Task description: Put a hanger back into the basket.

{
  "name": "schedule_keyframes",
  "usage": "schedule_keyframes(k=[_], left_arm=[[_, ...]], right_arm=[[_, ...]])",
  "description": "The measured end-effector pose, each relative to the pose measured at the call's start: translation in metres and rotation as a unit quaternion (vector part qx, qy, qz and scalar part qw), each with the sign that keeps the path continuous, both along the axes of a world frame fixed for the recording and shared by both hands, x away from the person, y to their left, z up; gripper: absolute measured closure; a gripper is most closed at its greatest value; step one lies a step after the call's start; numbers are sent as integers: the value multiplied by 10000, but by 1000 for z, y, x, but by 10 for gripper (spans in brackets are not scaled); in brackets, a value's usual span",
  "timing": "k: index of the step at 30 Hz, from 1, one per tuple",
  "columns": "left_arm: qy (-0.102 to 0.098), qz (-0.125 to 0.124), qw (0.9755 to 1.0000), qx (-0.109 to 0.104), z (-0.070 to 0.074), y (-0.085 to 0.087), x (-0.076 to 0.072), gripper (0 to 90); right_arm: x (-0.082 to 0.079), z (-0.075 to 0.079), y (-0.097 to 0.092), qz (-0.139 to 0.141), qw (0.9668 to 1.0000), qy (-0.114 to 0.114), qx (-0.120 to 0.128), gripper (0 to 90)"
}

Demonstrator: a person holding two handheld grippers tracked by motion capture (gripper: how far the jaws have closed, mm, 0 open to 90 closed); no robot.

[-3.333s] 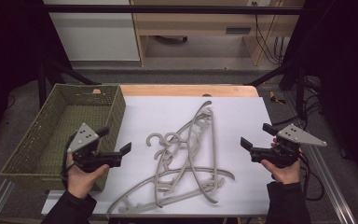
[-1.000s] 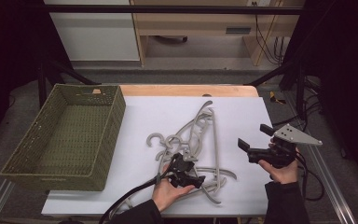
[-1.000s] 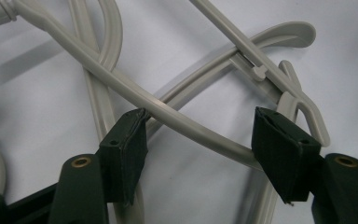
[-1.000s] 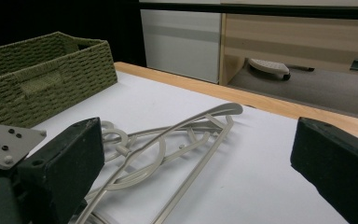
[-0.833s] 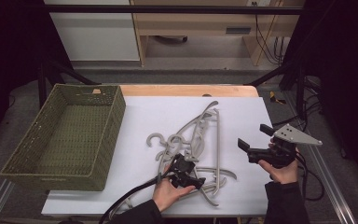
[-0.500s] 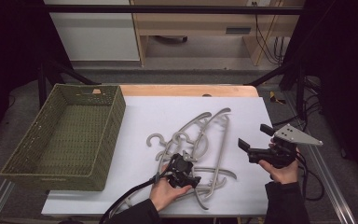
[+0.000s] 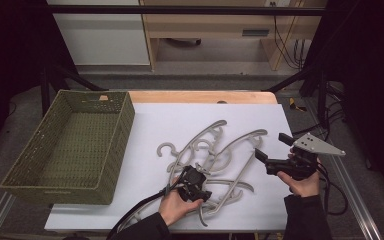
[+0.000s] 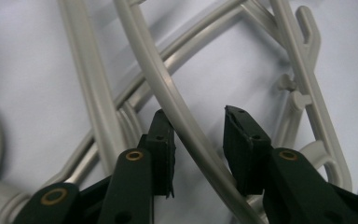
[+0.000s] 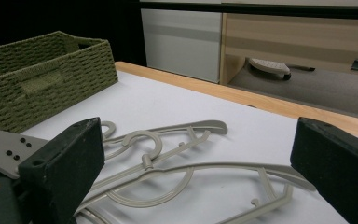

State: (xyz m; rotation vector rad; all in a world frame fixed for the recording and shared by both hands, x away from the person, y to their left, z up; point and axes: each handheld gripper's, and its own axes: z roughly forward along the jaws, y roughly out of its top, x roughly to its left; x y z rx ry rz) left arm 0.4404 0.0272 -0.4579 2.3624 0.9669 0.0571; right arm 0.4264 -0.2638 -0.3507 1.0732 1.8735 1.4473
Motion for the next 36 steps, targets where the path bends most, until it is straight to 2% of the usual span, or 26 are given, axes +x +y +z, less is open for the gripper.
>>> schedule_keyframes(k=[7,9,11,13,15,21,25,29,33,36], left_arm=[[-202,135,9995,-194,9,7,-1,750],[-227,147,9990,-364,13,9,-1,773],[-450,155,9982,-368,16,10,-3,803],[-437,69,9976,-538,20,13,-5,815],[-521,0,9970,-578,24,14,-9,816],[-781,-68,9935,-820,37,22,-14,816],[-904,-100,9921,-859,42,27,-17,815],[-1061,-86,9880,-1117,53,37,-21,816],[-1200,-13,9853,-1218,64,49,-21,815],[-1364,79,9831,-1220,73,62,-22,815]], right_arm=[[0,0,0,2,10000,3,2,29],[0,0,0,-2,10000,-13,9,29],[0,0,-1,-6,10000,-10,0,29],[0,0,-1,-3,10000,-11,0,29],[0,0,-1,-6,10000,-20,6,29],[-1,1,-3,-18,10000,-32,17,29],[-2,2,-5,-40,10000,-49,37,29],[-4,4,-6,-44,10000,-76,42,29],[-5,5,-8,-55,9999,-98,41,29],[-6,6,-9,-72,9998,-139,84,29]])
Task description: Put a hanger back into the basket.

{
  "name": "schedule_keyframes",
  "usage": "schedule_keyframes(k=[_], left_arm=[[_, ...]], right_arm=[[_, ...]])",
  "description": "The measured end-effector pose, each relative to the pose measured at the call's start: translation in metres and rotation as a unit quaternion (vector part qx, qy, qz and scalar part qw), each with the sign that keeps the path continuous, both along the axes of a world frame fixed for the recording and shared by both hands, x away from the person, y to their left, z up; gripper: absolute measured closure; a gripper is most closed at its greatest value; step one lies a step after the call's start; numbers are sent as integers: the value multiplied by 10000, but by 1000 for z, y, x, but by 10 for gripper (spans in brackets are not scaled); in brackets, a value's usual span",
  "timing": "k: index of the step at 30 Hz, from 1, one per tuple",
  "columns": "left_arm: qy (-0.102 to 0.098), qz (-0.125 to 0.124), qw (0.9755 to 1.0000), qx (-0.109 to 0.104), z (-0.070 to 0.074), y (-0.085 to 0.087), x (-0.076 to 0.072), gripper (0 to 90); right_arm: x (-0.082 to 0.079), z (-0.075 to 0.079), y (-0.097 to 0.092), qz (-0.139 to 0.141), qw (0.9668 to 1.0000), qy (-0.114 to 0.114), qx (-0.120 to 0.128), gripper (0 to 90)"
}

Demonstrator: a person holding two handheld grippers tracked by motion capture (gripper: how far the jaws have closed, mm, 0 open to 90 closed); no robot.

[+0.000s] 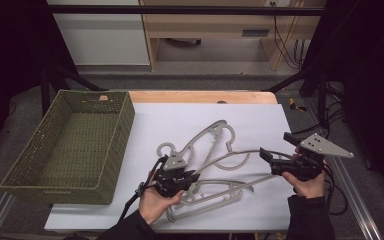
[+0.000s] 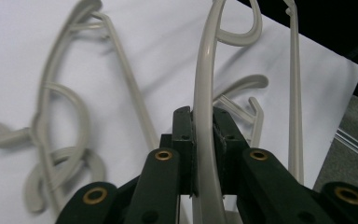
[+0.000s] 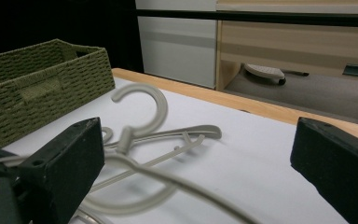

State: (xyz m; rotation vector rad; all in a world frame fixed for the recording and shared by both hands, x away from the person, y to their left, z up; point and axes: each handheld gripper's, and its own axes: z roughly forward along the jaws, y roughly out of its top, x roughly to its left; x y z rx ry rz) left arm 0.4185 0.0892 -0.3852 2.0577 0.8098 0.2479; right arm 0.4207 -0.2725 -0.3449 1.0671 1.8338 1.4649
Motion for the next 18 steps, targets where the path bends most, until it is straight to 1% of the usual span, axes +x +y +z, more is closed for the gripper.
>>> schedule_keyframes(k=[6,7,9,14,15,16,18], left_arm=[[-217,174,9996,-17,14,22,-2,815],[-217,174,9996,-17,14,22,-2,815],[-276,271,9992,-67,21,33,-2,815],[-505,534,9973,-79,34,53,-1,815],[-505,534,9973,-79,34,53,-1,815],[-523,599,9968,-106,40,62,1,814],[-558,670,9961,-166,45,70,3,815]], right_arm=[[0,0,-1,-9,10000,17,18,28],[0,0,-2,-9,10000,20,12,28],[0,-1,-2,4,10000,30,16,29],[-1,0,-3,11,10000,41,39,29],[-1,0,-4,19,10000,34,26,29],[-1,0,-4,18,10000,20,27,29],[-1,0,-4,15,10000,31,43,29]])
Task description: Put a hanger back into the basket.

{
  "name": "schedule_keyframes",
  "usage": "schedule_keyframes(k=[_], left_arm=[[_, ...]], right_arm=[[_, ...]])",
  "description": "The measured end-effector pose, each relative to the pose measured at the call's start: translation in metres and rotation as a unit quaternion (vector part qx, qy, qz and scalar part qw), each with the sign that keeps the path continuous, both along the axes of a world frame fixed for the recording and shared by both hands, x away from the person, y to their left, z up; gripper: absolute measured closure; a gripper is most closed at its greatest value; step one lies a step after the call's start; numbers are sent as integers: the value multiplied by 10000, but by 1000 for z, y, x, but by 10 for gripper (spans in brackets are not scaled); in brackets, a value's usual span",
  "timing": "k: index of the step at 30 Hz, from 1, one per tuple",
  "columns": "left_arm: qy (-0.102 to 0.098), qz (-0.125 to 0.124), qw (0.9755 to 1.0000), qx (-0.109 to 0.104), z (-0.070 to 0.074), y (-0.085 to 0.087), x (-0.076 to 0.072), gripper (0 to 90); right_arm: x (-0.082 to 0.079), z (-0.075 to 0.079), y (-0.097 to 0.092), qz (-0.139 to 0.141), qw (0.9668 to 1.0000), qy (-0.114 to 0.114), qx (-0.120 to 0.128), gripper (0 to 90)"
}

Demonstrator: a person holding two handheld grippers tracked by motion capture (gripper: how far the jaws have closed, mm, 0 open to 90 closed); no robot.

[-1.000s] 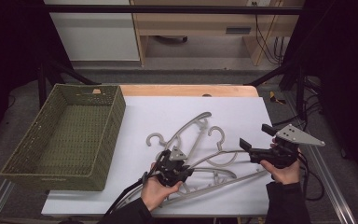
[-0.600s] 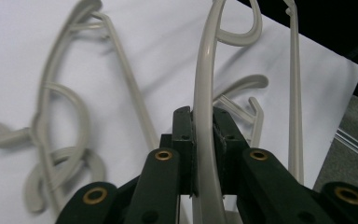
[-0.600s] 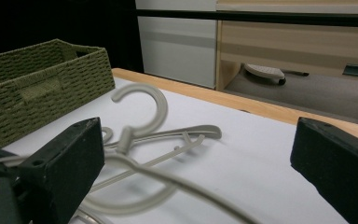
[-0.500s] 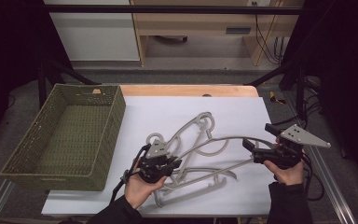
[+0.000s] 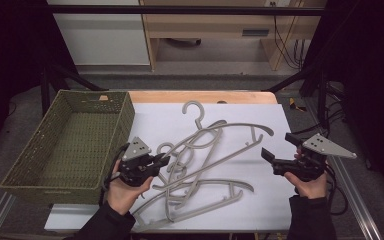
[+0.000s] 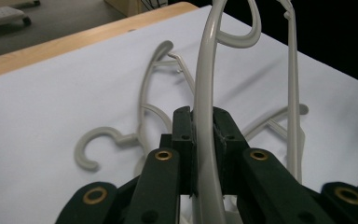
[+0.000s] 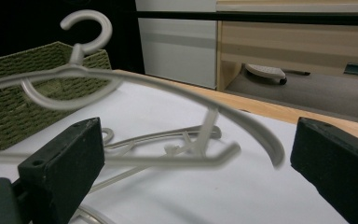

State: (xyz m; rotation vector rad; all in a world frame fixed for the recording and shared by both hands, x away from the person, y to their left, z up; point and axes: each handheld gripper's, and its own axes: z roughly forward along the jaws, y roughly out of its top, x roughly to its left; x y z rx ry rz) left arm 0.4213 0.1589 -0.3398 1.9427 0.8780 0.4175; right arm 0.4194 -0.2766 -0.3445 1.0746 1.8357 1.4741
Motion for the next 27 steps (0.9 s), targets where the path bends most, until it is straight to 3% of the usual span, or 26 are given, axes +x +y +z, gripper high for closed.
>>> schedule_keyframes(k=[7,15,19,27], left_arm=[[-244,320,9992,-72,19,28,7,815],[-476,740,9960,-166,47,73,20,814],[-485,908,9945,-217,53,94,28,815],[-619,1168,9912,-109,59,132,39,813]], right_arm=[[1,-1,4,21,10000,41,-53,28],[3,-3,6,26,9999,85,-67,28],[3,-3,6,22,9999,80,-66,28],[4,-4,7,36,9999,90,-89,27]])
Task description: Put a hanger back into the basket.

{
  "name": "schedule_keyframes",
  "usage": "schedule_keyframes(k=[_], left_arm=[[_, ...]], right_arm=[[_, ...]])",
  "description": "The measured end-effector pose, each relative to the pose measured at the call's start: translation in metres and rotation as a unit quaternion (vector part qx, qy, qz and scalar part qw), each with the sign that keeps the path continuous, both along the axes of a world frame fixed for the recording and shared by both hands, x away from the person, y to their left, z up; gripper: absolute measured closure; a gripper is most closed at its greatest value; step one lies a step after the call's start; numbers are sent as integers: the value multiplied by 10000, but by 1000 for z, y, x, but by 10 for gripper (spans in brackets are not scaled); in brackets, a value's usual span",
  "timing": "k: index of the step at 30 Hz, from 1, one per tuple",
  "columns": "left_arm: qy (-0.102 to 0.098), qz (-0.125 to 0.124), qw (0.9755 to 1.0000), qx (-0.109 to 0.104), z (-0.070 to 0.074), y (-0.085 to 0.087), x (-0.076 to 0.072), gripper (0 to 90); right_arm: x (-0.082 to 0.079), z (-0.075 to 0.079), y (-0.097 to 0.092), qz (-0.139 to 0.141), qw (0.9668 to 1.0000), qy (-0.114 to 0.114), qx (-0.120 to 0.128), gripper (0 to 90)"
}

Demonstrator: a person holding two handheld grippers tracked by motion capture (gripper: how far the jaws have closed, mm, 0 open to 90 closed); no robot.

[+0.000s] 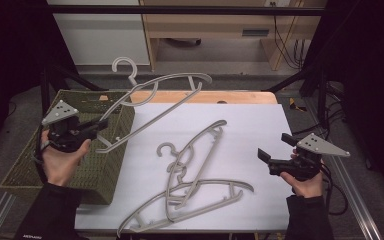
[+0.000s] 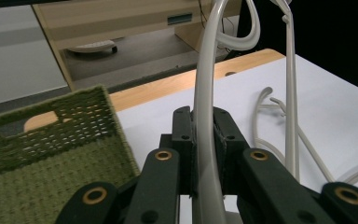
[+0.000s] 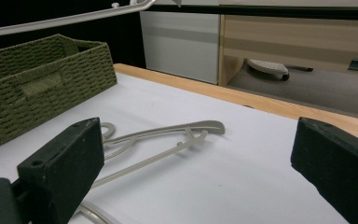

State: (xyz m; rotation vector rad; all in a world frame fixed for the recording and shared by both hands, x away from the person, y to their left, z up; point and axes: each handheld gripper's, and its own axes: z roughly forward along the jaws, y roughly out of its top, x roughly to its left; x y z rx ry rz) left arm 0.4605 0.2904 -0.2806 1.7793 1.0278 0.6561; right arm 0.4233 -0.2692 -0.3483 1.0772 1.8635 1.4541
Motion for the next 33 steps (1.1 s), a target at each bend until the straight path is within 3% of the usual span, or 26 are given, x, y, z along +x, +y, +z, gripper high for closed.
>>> schedule_keyframes(k=[4,14,18,23,33], left_arm=[[-38,68,10000,7,1,13,2,813],[-54,413,9988,257,0,67,3,812],[-12,530,9979,361,-5,88,2,812],[58,733,9968,309,-14,116,1,811],[109,960,9948,325,-30,153,-5,811]], right_arm=[[0,0,0,11,10000,17,-19,27],[0,0,1,10,10000,27,-15,27],[1,-1,2,11,10000,27,-32,27],[1,-1,3,21,10000,38,-49,27],[2,-2,5,33,9999,76,-62,27]])
